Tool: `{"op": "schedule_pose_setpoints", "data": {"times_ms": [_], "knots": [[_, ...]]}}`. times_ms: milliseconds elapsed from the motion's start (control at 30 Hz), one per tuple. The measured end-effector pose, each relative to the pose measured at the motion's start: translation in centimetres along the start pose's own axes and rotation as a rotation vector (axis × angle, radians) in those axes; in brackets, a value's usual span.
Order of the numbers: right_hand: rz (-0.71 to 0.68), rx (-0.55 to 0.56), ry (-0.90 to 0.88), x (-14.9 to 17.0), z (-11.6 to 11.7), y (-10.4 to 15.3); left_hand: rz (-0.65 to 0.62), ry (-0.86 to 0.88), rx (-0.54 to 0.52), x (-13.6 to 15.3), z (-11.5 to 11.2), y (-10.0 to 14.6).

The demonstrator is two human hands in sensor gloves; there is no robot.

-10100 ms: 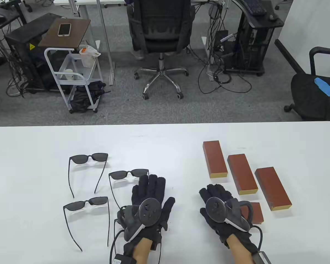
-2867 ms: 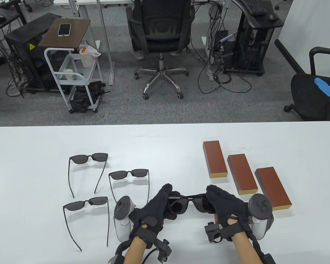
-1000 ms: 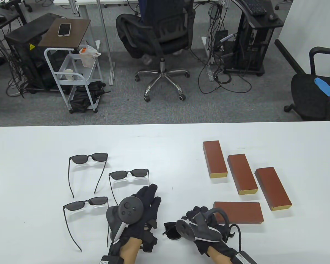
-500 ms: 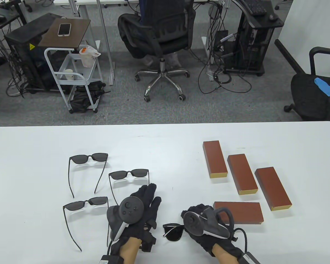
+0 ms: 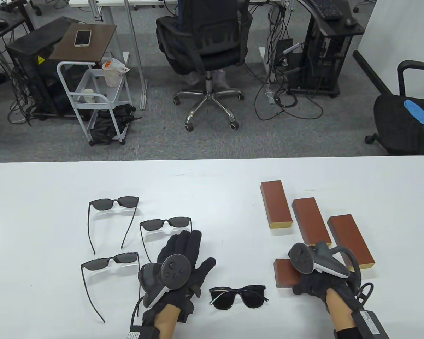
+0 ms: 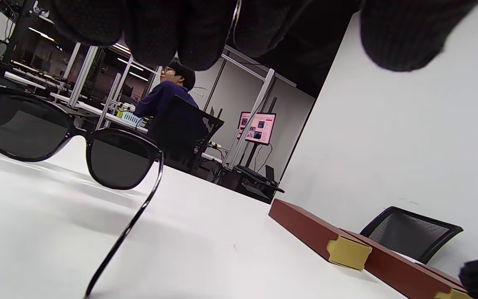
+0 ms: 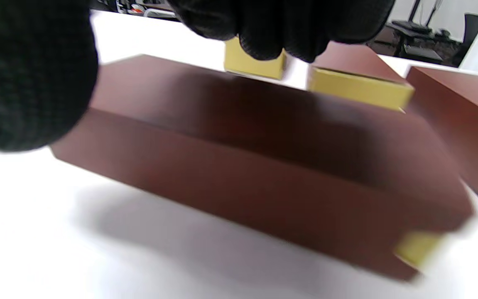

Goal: Slide to open storage boxes and store sunglasses

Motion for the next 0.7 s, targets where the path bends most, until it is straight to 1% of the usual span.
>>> {"op": "schedule_pose_setpoints", "data": {"times_ms": [100,300,533,633,700], "knots": [[0.023,-0.010,0.032,1.5,0.9,0.3,0.004,0.001,0.005,0.2,-0.1,-0.1],[0.034,0.010,0.012,2.3,2.1,0.2,0.006,-0.007,0.019,0.5,-0.3,-0.1],[0.029,0.031,0.006,2.3,2.2,0.0,-0.004,-0.001,0.028,0.5,-0.4,-0.1],[0.037,0.016,-0.048,2.5,2.1,0.1,-0.018,0.007,0.031,0.5,-0.4,-0.1],[0.044,0.026,-0.066,2.7,1.7,0.3,-0.037,0.017,0.025,0.3,-0.3,-0.1]]}}
Point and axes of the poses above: the tracker on the back of each hand, its own x axis roughly to the little-finger side, its own y axis roughly from the fingertips to the wrist, z = x × y, the point moved 2 cm from there along -y, roughly from the wrist to the fingertips, and after that the axes turned 2 degrees about x, right-handed, at the moved point
